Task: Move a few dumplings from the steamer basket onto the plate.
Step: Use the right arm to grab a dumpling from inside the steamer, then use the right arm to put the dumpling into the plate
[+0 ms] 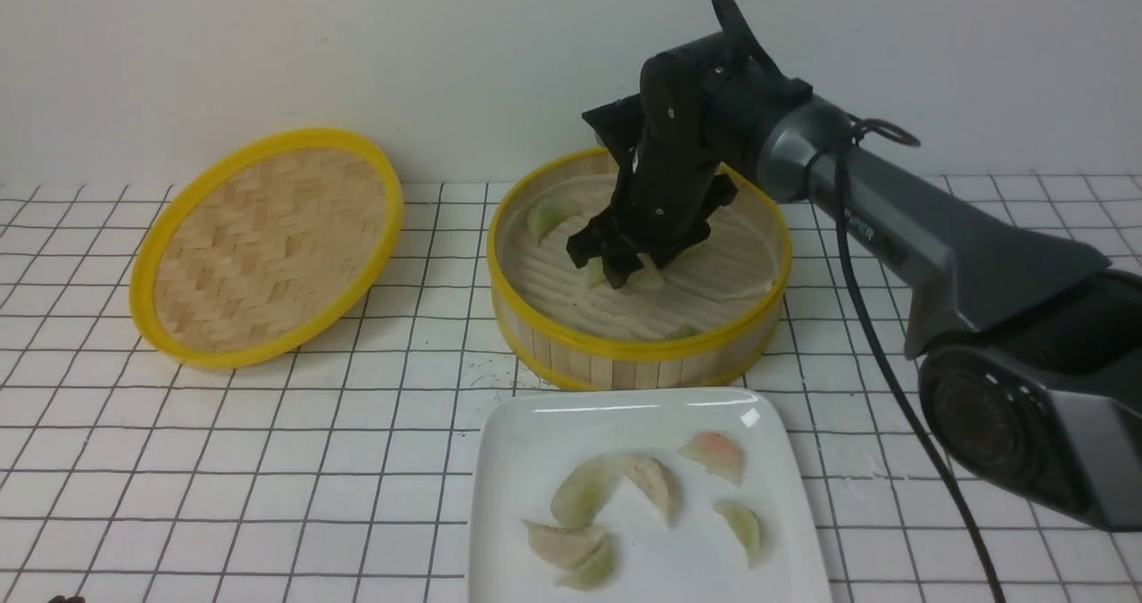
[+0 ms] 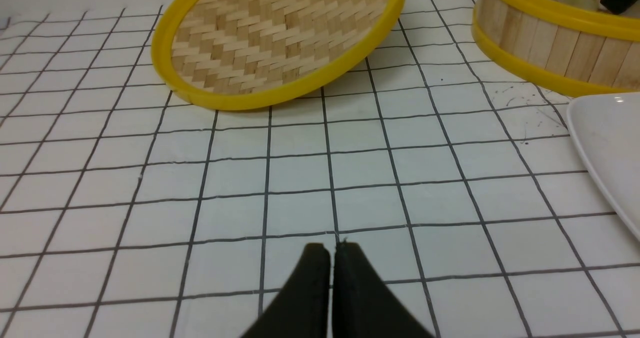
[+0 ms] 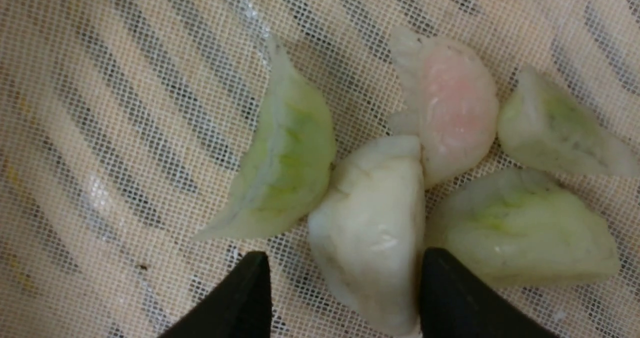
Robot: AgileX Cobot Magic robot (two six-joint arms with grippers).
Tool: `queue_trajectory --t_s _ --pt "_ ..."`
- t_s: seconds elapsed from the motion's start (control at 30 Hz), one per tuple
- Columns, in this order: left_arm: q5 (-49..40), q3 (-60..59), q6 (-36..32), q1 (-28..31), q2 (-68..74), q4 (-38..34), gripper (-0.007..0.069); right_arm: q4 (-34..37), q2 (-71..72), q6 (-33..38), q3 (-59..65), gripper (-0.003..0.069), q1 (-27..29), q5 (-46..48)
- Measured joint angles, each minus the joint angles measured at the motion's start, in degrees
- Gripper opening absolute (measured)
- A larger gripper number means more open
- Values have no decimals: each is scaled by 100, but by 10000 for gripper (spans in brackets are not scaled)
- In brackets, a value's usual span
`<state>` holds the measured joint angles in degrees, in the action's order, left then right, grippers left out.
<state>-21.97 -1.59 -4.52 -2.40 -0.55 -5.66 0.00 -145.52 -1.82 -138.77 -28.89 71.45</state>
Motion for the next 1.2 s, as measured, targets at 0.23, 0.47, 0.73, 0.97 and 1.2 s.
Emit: queue_trajectory --t_s 0.23,0.47,0.73,0.97,1.2 --pt "0 0 0 0 0 0 -6 -152 -29 107 -23 141 12 -24" --pt "0 0 0 0 0 0 -6 167 477 122 346 149 6 -8" --pt "-4 0 0 0 0 0 -6 863 2782 181 2870 149 -30 -19" --pt "-4 0 0 0 0 0 -6 1230 3406 -42 4772 149 -519 -26" --pt "-4 0 0 0 0 0 -6 1246 3340 -107 5419 167 -1042 -78"
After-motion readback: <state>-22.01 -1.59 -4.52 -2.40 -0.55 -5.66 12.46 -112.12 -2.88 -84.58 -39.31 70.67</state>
